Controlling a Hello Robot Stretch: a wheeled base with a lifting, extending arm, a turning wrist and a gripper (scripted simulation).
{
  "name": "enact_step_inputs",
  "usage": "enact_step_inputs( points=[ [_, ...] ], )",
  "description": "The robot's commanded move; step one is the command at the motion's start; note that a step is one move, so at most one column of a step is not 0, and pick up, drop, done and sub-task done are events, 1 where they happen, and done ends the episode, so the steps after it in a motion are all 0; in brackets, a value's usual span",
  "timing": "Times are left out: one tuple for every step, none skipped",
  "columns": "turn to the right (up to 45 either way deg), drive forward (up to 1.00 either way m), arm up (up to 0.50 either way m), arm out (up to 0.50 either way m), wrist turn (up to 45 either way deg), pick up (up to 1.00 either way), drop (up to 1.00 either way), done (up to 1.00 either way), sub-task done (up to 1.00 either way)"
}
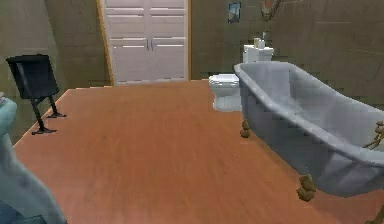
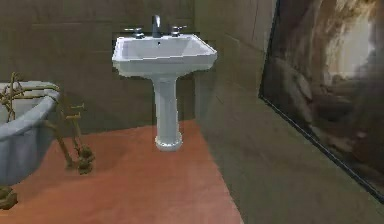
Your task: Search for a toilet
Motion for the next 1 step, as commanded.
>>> enact_step_inputs(
  points=[
    [0.0, 1.0, 0.0, 0.0, 0.0, 0.0, 0.0, 0.0, 0.0]
  ],
)
